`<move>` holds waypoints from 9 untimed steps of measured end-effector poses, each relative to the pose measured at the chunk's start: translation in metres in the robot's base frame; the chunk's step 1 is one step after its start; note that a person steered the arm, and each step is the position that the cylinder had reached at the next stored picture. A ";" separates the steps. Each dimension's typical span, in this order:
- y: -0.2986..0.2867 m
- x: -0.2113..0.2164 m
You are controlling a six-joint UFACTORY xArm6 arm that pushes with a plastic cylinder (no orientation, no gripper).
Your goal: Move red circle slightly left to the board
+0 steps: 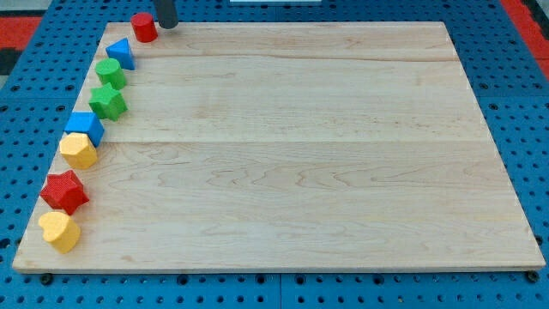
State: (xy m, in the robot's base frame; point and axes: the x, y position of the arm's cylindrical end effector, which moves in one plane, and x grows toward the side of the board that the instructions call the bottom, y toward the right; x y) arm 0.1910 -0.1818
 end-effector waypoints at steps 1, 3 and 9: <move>-0.011 0.001; 0.009 0.001; 0.097 0.006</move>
State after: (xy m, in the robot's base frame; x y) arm 0.1968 -0.0845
